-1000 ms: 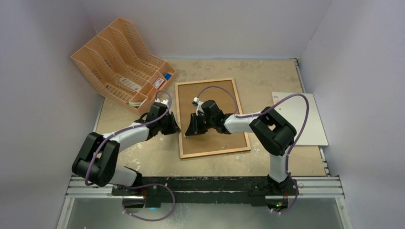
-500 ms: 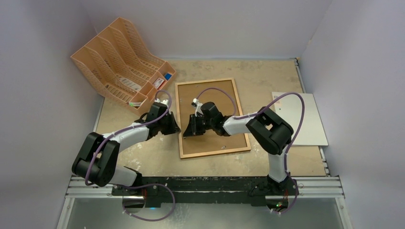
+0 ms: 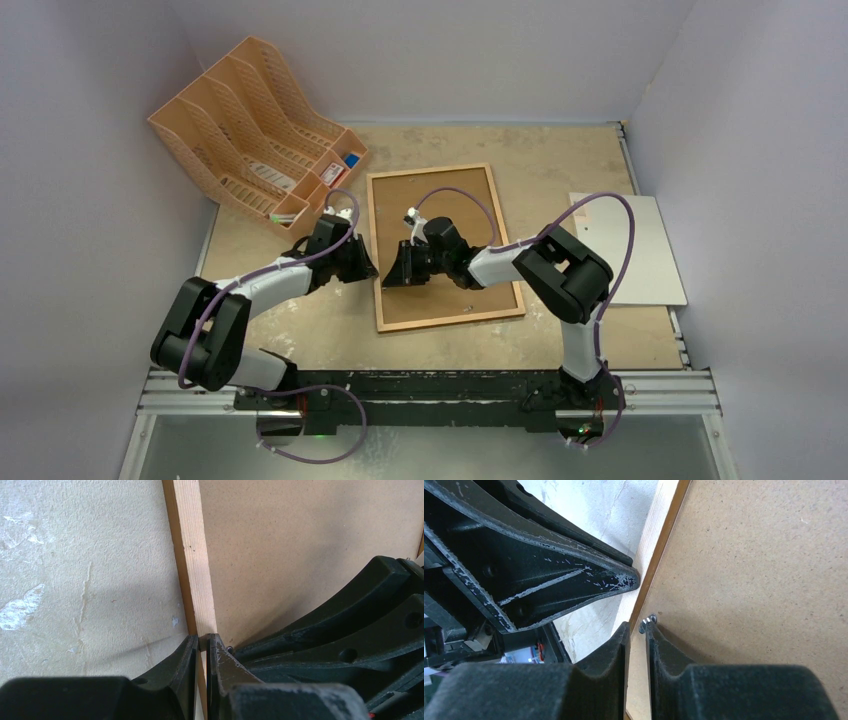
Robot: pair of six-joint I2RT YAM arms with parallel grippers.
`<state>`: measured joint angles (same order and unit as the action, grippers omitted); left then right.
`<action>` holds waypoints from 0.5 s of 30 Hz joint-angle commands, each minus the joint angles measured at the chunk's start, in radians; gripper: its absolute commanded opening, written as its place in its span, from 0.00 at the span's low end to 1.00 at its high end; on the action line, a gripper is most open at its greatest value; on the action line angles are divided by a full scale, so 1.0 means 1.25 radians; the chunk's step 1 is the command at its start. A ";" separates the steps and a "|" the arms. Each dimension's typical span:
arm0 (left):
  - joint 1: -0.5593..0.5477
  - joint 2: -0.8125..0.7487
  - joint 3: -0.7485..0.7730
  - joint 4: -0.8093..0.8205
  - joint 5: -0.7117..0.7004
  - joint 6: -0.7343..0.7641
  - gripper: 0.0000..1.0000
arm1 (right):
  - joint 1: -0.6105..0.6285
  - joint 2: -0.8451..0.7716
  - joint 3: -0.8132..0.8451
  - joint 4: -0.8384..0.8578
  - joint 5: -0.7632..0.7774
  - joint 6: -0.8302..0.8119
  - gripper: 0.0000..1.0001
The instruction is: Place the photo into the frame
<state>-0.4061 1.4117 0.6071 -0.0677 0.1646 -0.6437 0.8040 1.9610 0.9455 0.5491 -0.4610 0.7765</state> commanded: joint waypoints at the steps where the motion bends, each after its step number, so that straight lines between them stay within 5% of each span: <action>1: -0.006 0.044 -0.029 -0.006 0.009 -0.004 0.00 | 0.019 0.017 -0.018 0.083 -0.012 0.033 0.21; 15: -0.006 0.041 -0.041 0.011 0.030 -0.017 0.00 | 0.045 0.034 -0.041 0.135 0.040 0.016 0.23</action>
<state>-0.3996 1.4136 0.5961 -0.0433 0.1856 -0.6621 0.8368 1.9831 0.9092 0.6720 -0.4591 0.8150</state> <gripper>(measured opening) 0.114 0.228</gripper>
